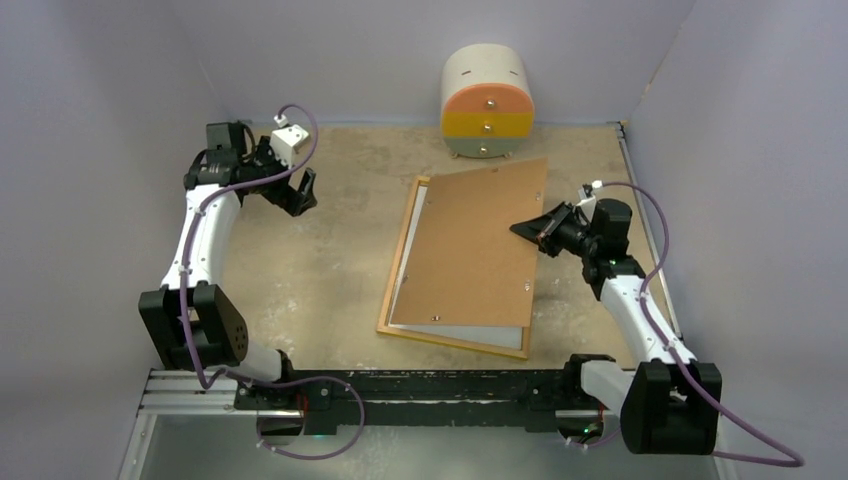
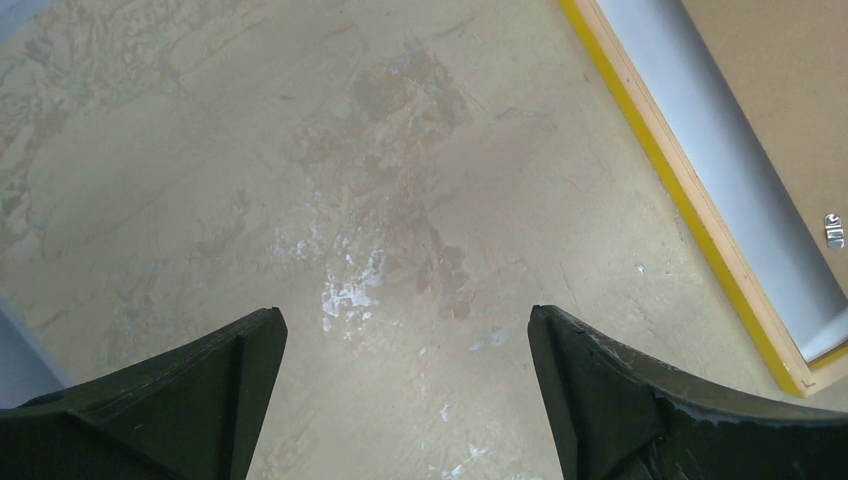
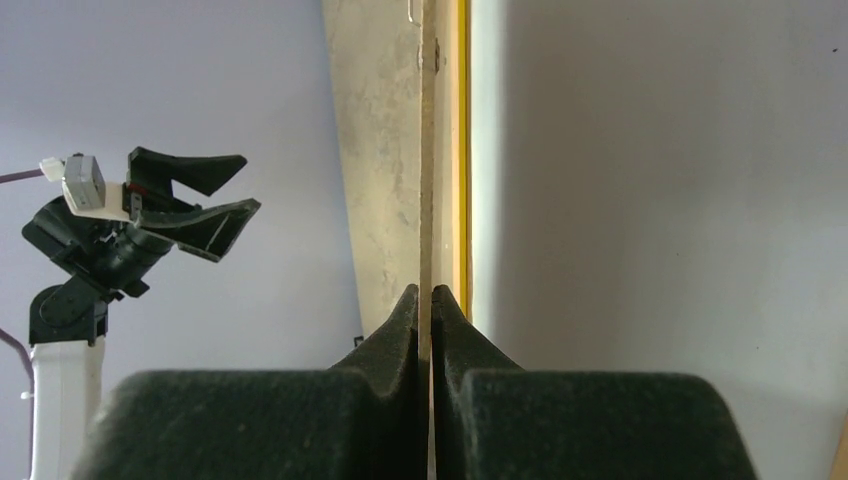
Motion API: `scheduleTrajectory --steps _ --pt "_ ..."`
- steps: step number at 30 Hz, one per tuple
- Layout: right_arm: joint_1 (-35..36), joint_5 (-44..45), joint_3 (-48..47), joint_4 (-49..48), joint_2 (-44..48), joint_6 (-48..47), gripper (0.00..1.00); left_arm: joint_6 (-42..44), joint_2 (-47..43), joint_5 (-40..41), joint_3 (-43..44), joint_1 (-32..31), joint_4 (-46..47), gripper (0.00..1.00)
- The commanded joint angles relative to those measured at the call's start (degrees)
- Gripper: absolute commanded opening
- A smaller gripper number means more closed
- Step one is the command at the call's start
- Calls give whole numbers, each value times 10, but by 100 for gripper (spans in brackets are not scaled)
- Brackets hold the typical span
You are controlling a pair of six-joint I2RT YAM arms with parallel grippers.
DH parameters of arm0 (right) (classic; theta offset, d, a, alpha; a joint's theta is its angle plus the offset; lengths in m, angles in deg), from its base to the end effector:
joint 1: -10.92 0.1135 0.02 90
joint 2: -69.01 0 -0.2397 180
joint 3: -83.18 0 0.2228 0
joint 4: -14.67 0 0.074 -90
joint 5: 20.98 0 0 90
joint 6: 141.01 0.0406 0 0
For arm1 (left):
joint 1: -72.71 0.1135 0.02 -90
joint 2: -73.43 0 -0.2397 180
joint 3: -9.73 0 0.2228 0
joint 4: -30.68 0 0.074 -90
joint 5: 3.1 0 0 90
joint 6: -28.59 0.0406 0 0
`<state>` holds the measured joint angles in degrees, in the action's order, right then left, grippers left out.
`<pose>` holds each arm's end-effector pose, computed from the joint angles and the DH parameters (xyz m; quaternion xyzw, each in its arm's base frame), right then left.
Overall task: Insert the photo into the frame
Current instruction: Place the photo frame item in the photo frame.
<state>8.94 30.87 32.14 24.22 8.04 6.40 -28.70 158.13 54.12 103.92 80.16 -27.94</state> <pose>0.2237 0.0174 0.2493 0.2184 0.7638 0.4900 0.3589 0.2888 0.0156 0.3071 0.2927 0.8557 -0.1333 0.4054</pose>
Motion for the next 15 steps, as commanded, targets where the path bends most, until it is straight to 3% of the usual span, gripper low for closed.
scheduleTrajectory --steps 1,15 --pt "-12 -45 -10 -86 -5 1 0 22 4 5 -13 -12 0 99" --pt "-14 -70 7 -168 -80 -14 0 20 8 21 -28 -47 8 100"
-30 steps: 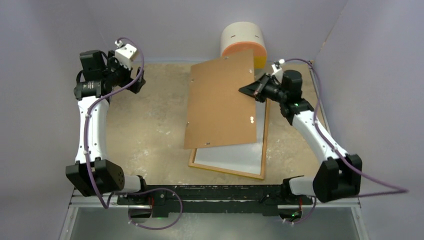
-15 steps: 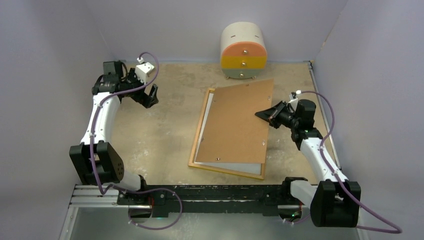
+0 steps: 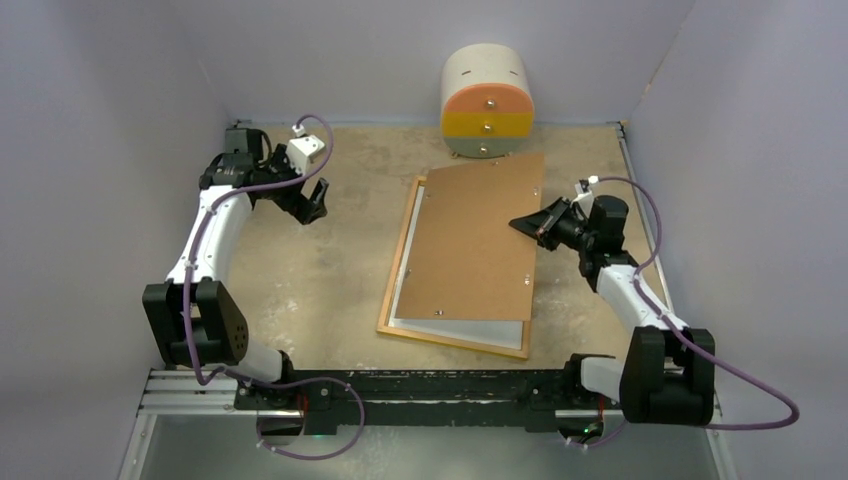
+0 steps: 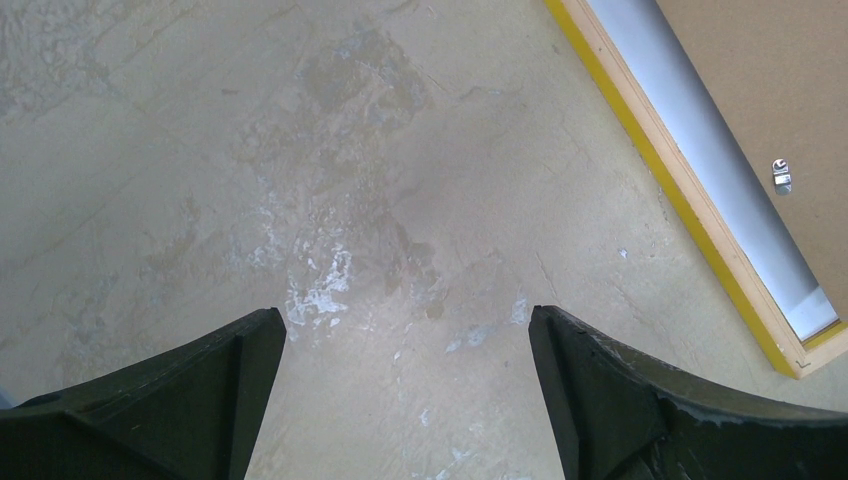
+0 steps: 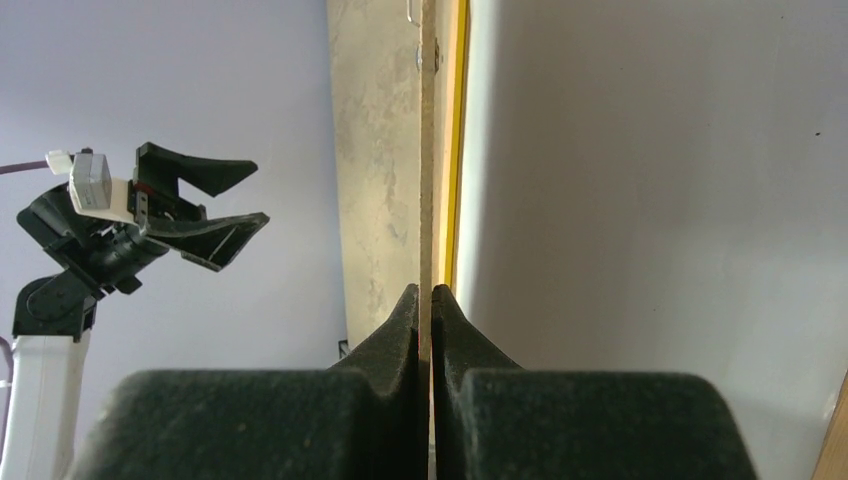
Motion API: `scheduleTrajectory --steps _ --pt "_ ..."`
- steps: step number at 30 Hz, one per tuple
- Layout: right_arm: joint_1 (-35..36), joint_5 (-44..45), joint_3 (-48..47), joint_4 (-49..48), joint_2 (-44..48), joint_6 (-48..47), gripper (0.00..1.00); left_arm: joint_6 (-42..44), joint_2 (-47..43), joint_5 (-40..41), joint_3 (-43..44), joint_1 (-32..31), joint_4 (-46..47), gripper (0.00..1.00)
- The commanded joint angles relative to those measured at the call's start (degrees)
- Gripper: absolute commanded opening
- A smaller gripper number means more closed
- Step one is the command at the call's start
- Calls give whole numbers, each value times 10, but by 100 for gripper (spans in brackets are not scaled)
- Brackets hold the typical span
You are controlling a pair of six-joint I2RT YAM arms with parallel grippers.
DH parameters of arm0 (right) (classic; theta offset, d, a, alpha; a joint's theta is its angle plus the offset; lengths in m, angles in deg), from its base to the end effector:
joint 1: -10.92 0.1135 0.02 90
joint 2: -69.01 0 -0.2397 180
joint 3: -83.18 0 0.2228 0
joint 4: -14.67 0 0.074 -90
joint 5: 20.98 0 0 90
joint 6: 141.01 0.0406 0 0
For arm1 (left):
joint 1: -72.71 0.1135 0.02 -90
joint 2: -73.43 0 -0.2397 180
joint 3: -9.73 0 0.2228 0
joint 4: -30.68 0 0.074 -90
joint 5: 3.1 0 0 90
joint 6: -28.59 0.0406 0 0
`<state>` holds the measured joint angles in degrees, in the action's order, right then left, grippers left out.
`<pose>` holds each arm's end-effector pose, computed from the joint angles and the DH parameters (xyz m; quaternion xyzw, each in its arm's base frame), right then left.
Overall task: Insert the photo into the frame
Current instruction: Place the photo frame item in the photo frame.
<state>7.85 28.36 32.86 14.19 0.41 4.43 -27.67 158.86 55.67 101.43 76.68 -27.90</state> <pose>0.2449 0.0134 0.2348 0.1917 0.7611 0.4957 0.3719 0.2896 -0.0010 0.2907 0.3182 0.8585 -0.1405 0.3767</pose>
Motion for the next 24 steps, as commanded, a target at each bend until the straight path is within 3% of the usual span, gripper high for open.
scheduleTrajectory --steps 1,24 --pt "-4 -47 1 -70 -8 6 0 8 1 11 -5 -14 10 100" --pt "-4 -45 72 -208 -67 61 0 33 -10 27 -30 -35 5 100"
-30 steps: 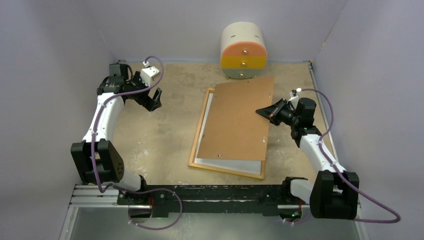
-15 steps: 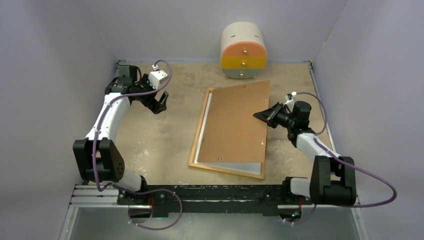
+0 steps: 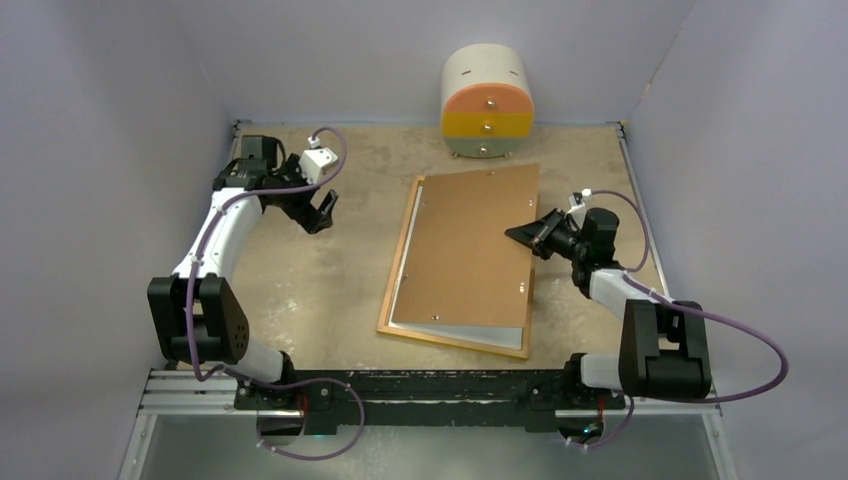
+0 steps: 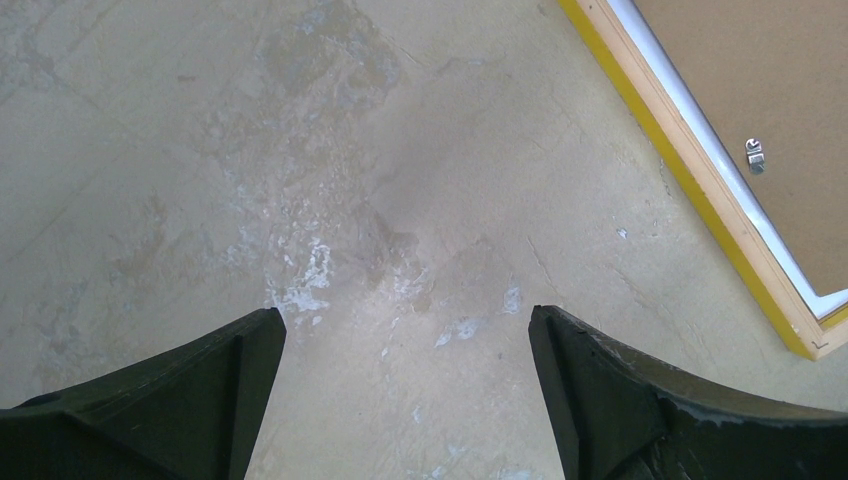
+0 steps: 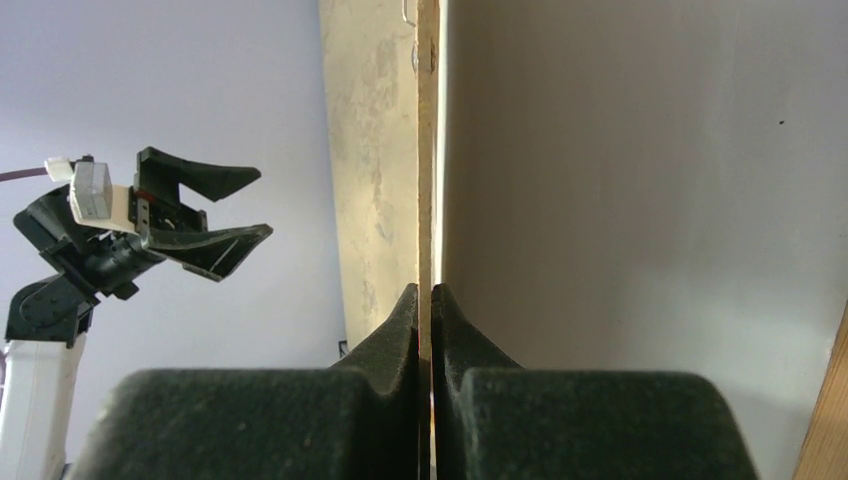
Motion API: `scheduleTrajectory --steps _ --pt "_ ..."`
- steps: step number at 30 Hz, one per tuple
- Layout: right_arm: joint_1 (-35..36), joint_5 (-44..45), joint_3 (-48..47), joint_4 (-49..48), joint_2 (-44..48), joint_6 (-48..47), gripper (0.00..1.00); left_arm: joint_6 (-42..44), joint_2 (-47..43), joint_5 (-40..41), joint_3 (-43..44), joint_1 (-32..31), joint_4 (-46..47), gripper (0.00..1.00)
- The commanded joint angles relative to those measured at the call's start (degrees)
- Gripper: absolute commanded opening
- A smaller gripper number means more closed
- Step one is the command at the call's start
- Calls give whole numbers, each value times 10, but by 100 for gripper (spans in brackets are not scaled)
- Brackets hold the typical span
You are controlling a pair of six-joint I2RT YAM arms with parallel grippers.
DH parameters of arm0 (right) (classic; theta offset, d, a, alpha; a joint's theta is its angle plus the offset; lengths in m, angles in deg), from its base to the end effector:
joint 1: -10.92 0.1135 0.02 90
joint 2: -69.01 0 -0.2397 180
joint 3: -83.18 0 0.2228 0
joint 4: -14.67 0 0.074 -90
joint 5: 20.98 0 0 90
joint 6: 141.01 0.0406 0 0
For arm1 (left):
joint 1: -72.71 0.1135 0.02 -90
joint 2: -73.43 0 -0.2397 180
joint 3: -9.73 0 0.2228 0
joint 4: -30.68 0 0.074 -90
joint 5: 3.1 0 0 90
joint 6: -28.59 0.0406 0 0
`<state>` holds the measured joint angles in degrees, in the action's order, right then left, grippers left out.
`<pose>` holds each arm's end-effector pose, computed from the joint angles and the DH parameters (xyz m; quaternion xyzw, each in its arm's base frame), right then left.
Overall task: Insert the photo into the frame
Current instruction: Place the photo frame item in the photo frame.
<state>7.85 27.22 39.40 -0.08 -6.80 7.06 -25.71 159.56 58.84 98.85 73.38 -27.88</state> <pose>0.2508 0.0137 0.1967 0.2005 0.7553 0.5106 0.3586 0.2886 -0.0157 0.2737 0.3473 0.8621 -0.1304 0.3451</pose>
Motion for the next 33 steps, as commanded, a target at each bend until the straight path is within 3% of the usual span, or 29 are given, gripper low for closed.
scheduleTrajectory --steps 1,14,33 --pt "-3 -36 10 -72 6 40 0 13 -16 -5 -5 -2 5 100" --pt "-3 -42 31 -73 28 35 0 12 -17 3 -12 -2 13 100" --pt "0 -54 16 -115 -21 35 0 15 -24 6 -20 -17 15 100"
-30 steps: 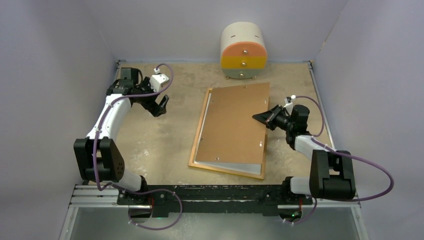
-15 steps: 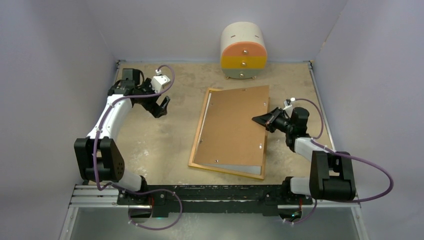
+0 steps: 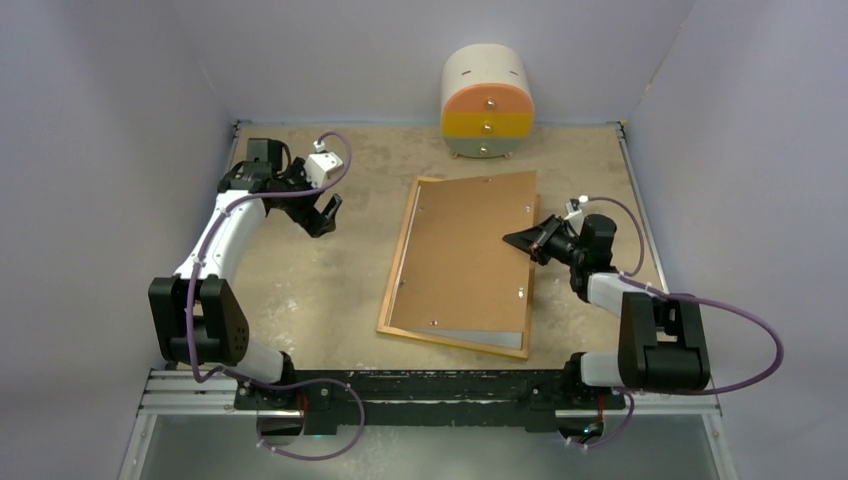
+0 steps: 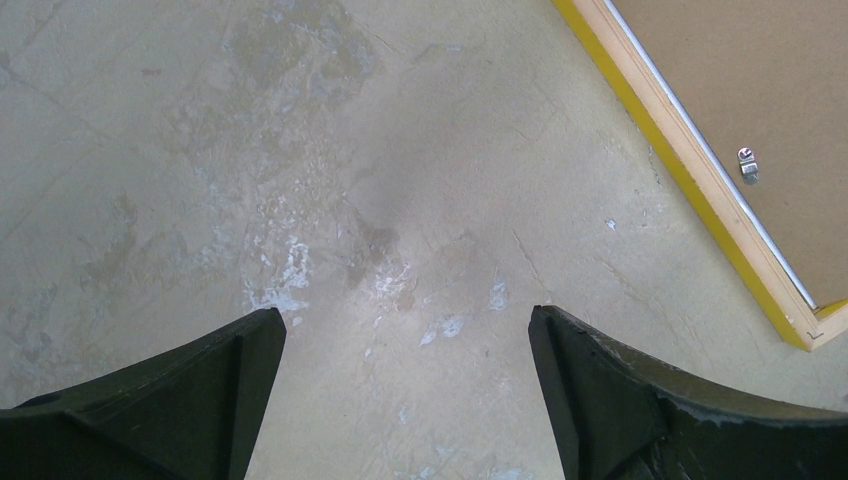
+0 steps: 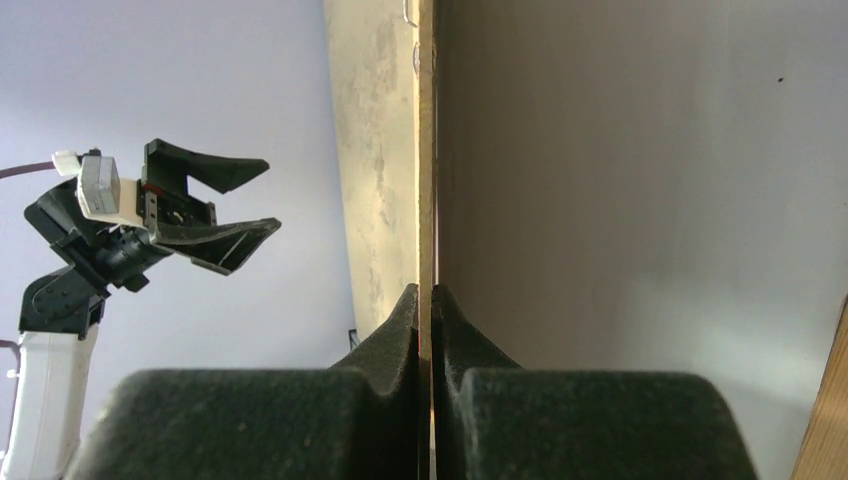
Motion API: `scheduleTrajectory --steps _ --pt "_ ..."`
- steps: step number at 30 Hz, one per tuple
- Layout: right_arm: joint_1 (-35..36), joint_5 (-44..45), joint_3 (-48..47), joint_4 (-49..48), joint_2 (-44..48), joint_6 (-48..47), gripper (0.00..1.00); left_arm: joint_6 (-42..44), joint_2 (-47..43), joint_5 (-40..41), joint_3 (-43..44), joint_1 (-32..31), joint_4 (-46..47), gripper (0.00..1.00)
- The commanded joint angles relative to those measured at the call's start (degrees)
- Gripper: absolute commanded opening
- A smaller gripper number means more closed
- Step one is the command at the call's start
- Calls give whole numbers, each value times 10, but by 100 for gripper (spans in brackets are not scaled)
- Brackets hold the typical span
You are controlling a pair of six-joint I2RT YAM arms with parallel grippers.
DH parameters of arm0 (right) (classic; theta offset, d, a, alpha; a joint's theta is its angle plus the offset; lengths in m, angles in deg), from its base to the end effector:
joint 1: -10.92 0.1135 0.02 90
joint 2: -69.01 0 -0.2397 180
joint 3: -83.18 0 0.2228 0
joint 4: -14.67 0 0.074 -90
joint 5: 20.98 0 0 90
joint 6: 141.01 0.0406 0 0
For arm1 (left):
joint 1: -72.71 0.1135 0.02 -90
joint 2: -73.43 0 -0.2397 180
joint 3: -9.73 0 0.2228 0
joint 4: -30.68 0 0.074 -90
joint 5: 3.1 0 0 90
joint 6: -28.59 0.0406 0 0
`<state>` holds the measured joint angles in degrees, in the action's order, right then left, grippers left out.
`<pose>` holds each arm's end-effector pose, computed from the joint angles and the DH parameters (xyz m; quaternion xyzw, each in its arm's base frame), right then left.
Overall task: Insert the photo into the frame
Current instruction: Place the photo frame item in the photo frame.
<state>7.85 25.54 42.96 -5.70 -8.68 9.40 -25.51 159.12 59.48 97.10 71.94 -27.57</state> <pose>0.2458 0.0148 0.1817 0.2059 0.7512 0.5262 0.3413 0.2850 -0.0225 0.2672 0.3574 0.8618 -0.1321 0.3349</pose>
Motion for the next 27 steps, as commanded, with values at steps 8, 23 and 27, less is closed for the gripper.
scheduleTrajectory --steps 8,23,27 --pt "24 -28 -16 -80 -19 24 0 10 -18 0 -6 -6 13 100" --pt "114 48 -15 -99 -53 36 0 20 -21 54 -69 -7 56 100" --pt "145 90 -12 -105 -53 37 0 19 -9 70 -92 -7 76 100"
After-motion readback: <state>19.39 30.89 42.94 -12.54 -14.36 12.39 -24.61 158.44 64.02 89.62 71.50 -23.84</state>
